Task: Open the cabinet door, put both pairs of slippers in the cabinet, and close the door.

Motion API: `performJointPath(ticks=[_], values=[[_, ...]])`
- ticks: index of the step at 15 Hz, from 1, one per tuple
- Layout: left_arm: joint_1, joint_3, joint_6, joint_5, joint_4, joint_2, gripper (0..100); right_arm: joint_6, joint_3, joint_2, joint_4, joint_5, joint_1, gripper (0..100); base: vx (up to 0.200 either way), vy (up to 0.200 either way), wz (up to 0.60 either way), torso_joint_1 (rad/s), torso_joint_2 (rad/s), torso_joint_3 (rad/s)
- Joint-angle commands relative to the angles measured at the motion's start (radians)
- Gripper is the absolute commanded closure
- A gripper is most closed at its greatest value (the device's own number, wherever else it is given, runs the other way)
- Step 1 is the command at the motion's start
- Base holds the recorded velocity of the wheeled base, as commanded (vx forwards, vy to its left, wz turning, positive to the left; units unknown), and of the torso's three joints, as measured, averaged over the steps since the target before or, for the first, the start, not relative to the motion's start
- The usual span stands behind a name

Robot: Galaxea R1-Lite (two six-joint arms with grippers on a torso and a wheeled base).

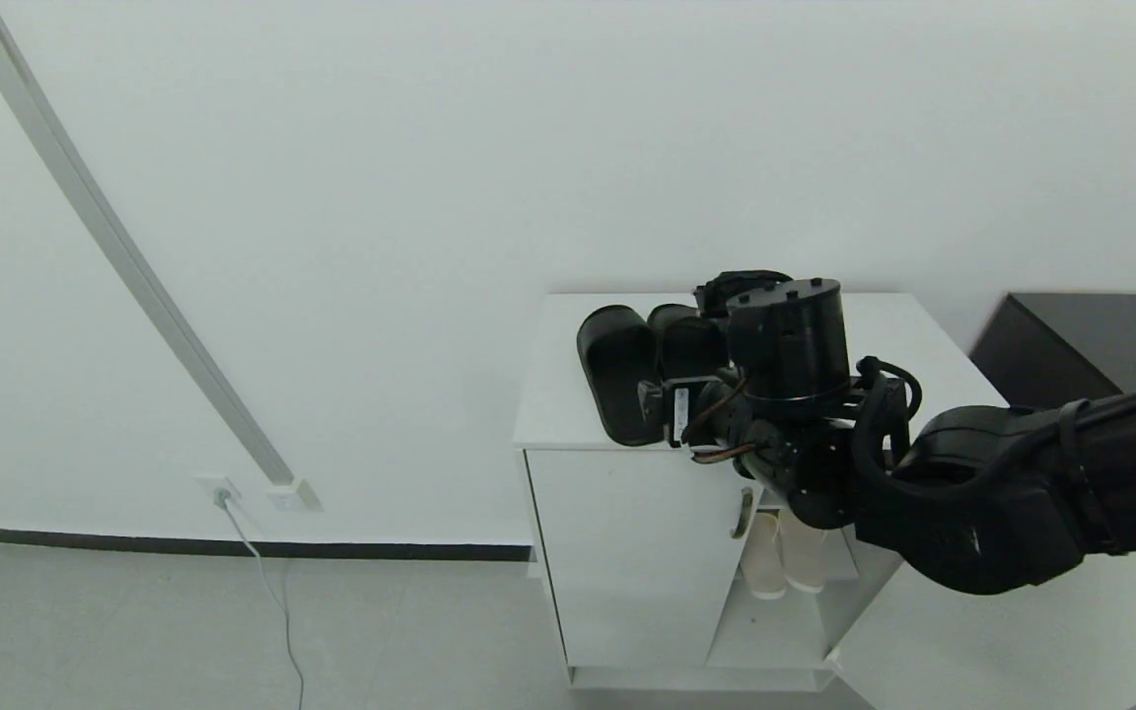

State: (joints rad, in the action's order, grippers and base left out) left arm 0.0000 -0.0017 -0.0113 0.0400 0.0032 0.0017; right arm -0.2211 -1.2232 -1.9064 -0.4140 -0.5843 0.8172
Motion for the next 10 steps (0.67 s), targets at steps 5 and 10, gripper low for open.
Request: performJointPath(ticks=[5, 10], values=[[0.0, 0.0, 0.001, 0.0, 0.0, 0.001, 100, 0.003, 0.064, -0.074, -0.132, -0.005, 0.013, 0, 0.2, 0.0, 0.0, 0.005, 0.0, 0.001], [0.0, 0.0, 0.004, 0.0, 0.0, 0.001, 100, 0.019, 0.157, -0.14, -0.295, -0.003, 0.026, 0, 0.12, 0.0, 0.0, 0.003, 0.0, 0.0]])
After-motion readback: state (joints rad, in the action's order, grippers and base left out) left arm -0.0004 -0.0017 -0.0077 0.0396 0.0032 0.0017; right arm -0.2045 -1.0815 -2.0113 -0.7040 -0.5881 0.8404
